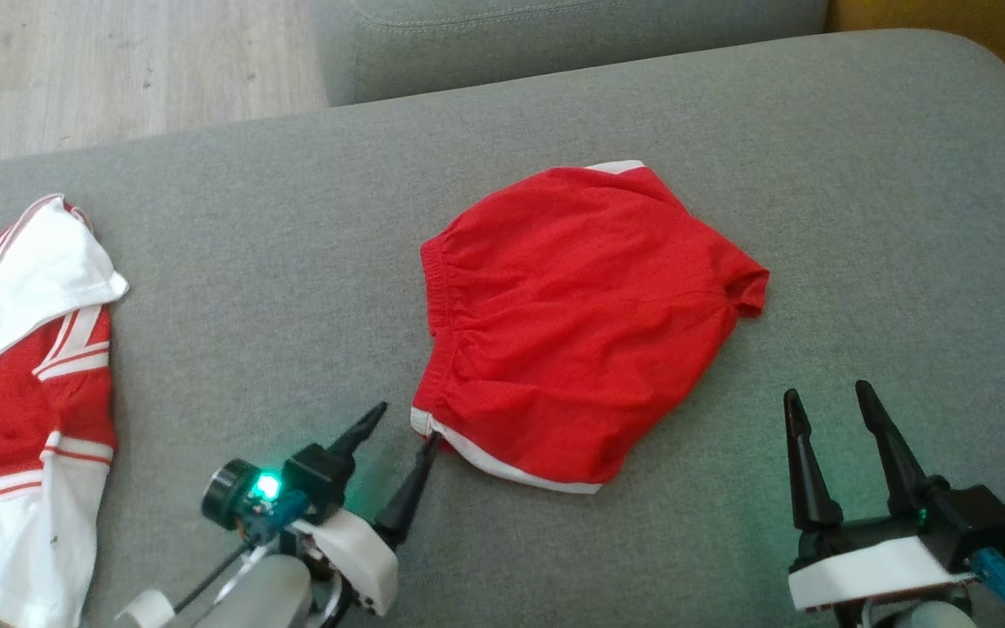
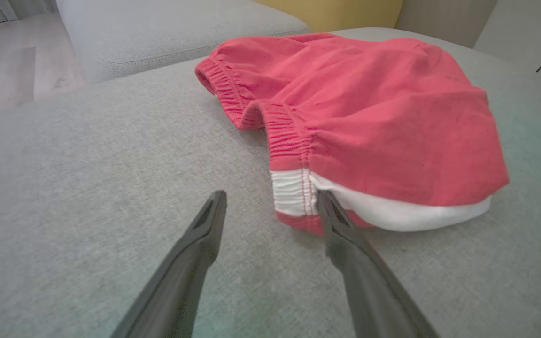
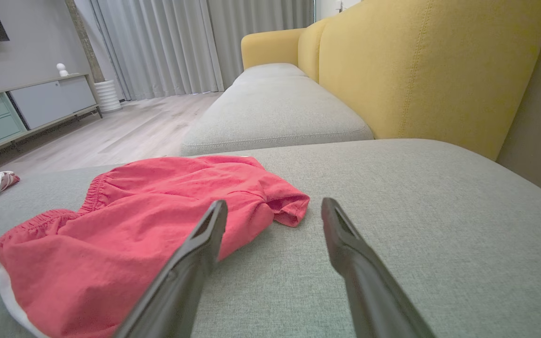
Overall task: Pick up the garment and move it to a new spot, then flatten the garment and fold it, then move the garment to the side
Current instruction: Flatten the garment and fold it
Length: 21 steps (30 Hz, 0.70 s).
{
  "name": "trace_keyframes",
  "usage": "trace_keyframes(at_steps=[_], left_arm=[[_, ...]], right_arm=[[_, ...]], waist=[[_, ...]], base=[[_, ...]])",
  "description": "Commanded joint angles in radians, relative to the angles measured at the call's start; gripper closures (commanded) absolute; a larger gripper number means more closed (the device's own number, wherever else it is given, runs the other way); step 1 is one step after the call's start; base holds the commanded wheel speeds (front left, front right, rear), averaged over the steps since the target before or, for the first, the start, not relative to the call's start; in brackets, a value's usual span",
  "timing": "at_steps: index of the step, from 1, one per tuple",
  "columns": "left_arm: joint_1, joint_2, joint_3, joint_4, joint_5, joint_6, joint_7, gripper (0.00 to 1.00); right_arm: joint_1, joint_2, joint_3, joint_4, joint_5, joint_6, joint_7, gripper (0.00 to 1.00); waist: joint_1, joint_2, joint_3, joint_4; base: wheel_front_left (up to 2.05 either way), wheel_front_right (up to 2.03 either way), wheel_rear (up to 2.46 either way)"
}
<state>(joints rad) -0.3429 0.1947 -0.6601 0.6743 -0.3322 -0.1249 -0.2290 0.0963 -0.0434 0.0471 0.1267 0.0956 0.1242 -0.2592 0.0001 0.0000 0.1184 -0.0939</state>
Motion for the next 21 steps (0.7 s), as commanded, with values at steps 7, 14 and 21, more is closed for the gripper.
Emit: trace_keyframes(at_steps=[7, 14, 21], left_arm=[[-0.056, 0.034, -0.129, -0.047, -0.107, -0.005, -0.018, 0.0], [-0.084, 0.094, -0.248, -0.1, -0.151, -0.006, -0.026, 0.45], [-0.077, 0.147, -0.35, -0.171, -0.185, -0.006, -0.023, 0.6]], right_arm=[[-0.012, -0.007, 0.015, -0.033, -0.008, 0.007, -0.003, 0.0], [-0.004, -0.007, 0.016, -0.031, -0.014, 0.007, -0.003, 0.0], [0.012, -0.007, 0.007, -0.03, -0.015, 0.007, -0.003, 0.0]], waist=[[-0.0001, 0.0, 0.003, -0.005], [-0.0001, 0.0, -0.014, -0.004], [-0.0001, 0.0, -0.035, -0.002]], base=[[0.0, 0.0, 0.0], [0.0, 0.0, 0.0], [0.0, 0.0, 0.0]])
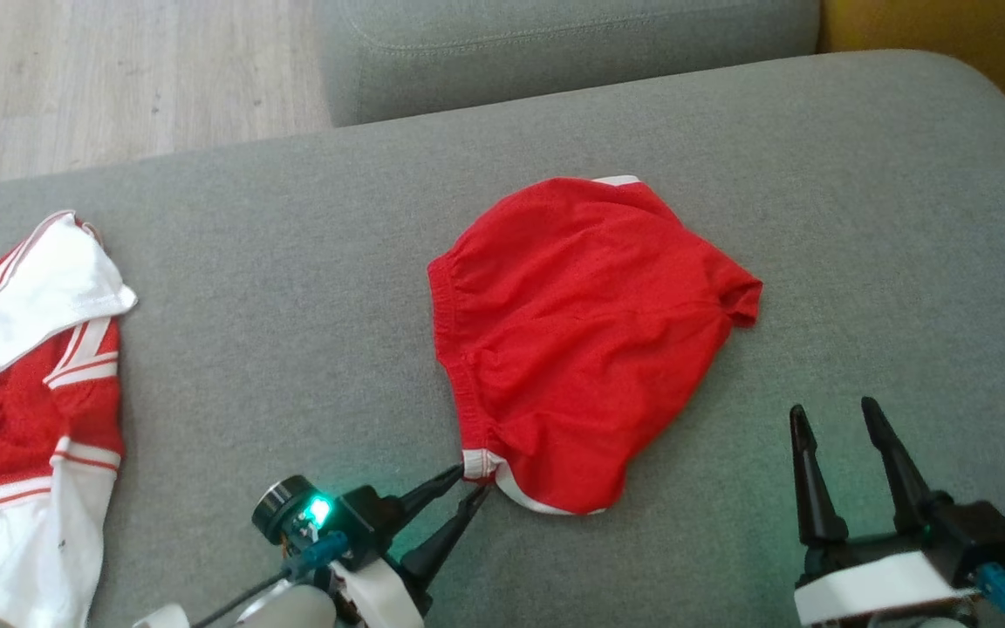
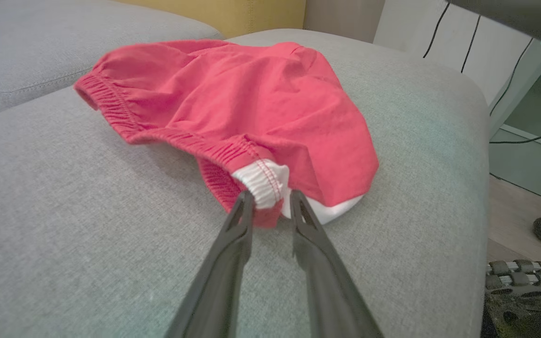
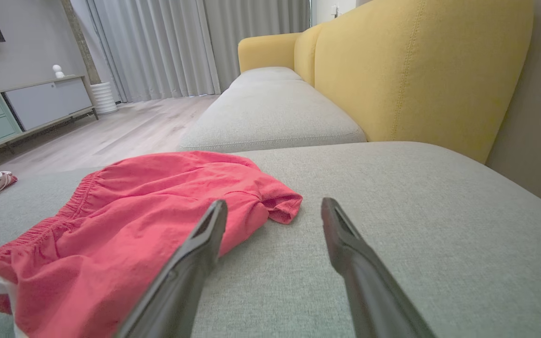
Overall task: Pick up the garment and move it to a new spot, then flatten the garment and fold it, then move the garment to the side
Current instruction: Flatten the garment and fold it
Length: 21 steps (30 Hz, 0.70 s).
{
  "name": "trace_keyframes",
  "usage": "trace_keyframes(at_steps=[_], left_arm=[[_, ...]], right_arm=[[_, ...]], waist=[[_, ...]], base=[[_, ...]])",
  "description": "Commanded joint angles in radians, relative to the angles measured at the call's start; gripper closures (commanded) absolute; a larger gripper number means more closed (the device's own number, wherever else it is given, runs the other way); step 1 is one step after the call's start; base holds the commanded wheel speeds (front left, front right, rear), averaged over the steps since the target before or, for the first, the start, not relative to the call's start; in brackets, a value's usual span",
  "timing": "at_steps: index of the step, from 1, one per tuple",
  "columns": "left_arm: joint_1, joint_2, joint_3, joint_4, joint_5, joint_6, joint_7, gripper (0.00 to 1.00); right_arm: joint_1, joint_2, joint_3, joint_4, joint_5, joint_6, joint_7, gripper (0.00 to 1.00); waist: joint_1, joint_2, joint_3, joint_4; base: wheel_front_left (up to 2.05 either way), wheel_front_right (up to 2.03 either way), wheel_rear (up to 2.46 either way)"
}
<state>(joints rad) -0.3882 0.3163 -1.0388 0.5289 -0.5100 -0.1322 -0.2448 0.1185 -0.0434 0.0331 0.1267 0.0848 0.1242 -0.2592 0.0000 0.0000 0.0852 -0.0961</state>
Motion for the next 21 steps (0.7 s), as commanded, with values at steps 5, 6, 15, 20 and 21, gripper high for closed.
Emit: trace_keyframes(at_steps=[5, 6, 15, 20, 21], left_arm=[[-0.039, 0.017, 0.007, -0.028, -0.033, 0.002, -0.009, 0.55], [-0.041, 0.013, 0.003, -0.028, -0.039, 0.002, -0.009, 0.52], [-0.065, -0.017, -0.021, 0.004, -0.095, 0.002, -0.013, 0.6], [-0.082, -0.026, -0.018, 0.023, -0.12, 0.002, -0.015, 1.0], [-0.085, -0.028, -0.015, 0.028, -0.123, 0.002, -0.016, 1.0]], right_arm=[[-0.006, -0.007, 0.029, -0.03, -0.003, 0.007, -0.003, 0.0], [-0.005, -0.007, 0.029, -0.03, -0.003, 0.007, -0.003, 0.0], [0.0, -0.007, 0.038, -0.028, -0.005, 0.007, -0.003, 0.0], [0.001, -0.007, 0.039, -0.028, -0.007, 0.007, -0.003, 0.0], [0.001, -0.007, 0.039, -0.028, -0.007, 0.007, -0.003, 0.0]], waist=[[0.0, 0.0, -0.013, -0.006], [0.0, 0.0, -0.015, -0.007], [0.0, 0.0, -0.023, -0.031], [0.0, 0.0, -0.024, -0.044], [0.0, 0.0, -0.024, -0.046]], base=[[0.0, 0.0, 0.0], [0.0, 0.0, 0.0], [0.0, 0.0, 0.0], [0.0, 0.0, 0.0], [0.0, 0.0, 0.0]])
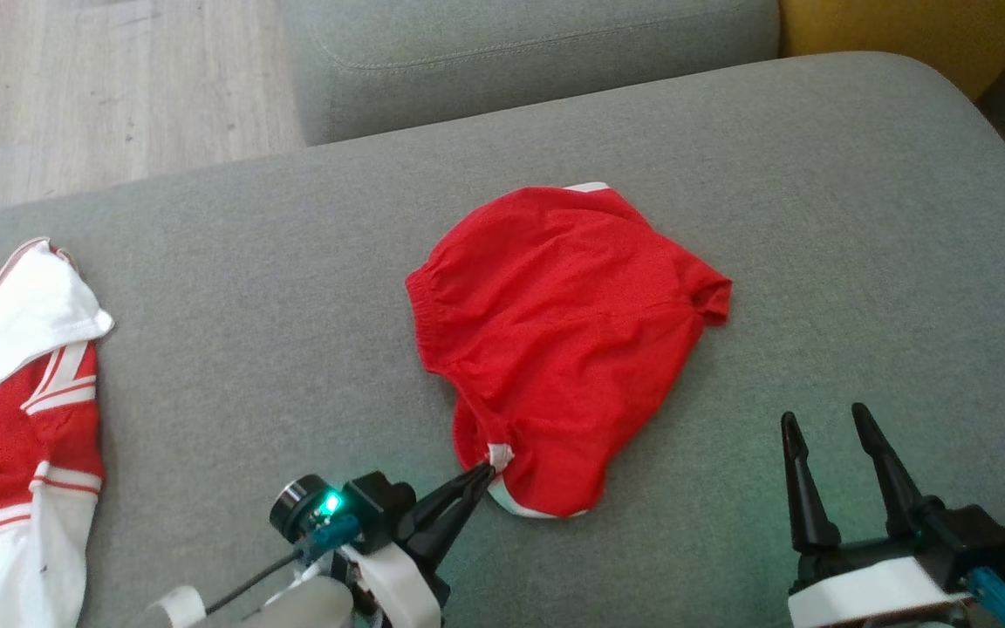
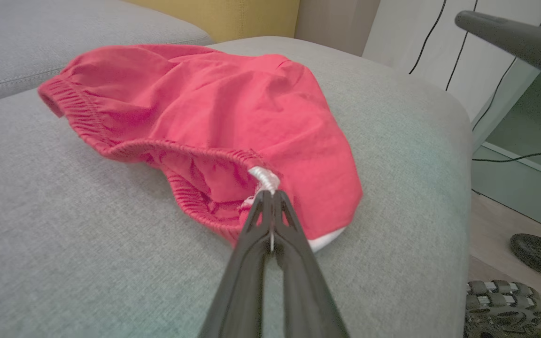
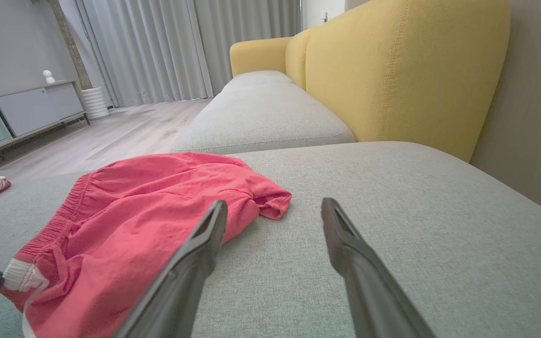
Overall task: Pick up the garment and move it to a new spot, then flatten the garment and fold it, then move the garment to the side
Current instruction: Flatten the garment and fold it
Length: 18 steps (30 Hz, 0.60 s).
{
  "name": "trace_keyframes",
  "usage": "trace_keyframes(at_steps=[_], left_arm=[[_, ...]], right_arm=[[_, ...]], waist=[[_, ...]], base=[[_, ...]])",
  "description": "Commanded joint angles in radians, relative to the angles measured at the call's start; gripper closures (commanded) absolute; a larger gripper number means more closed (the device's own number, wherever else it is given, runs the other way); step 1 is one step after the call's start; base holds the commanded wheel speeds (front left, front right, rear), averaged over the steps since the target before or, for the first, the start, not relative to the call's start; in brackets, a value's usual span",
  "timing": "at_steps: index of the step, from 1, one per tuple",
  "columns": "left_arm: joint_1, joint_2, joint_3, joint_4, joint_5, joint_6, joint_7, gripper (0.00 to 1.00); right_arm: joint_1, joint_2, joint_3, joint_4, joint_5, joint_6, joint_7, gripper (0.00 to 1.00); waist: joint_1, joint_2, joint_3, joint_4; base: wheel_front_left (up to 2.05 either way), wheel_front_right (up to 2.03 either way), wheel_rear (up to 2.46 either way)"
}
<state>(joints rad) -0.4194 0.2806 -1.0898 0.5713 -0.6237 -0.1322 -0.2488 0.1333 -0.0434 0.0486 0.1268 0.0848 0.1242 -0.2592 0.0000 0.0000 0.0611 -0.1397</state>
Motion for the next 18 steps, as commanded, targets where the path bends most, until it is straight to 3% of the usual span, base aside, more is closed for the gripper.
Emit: trace_keyframes(at_steps=[1, 10, 18], left_arm=[[-0.057, 0.006, 0.039, -0.009, -0.014, 0.002, -0.012, 1.0], [-0.098, -0.012, 0.042, -0.036, -0.053, 0.002, -0.013, 1.0], [-0.138, -0.039, 0.034, -0.162, -0.065, 0.002, -0.013, 1.0]], right_arm=[[-0.015, -0.007, 0.023, -0.028, -0.006, 0.007, -0.003, 0.0], [-0.025, -0.007, 0.021, -0.026, 0.007, 0.007, -0.003, 0.0], [-0.022, -0.007, 0.021, -0.027, 0.023, 0.007, -0.003, 0.0]], waist=[[0.0, 0.0, 0.001, -0.005], [0.0, 0.0, -0.001, -0.035], [0.0, 0.0, -0.003, -0.054]], base=[[0.0, 0.0, 0.0], [0.0, 0.0, 0.0], [0.0, 0.0, 0.0]])
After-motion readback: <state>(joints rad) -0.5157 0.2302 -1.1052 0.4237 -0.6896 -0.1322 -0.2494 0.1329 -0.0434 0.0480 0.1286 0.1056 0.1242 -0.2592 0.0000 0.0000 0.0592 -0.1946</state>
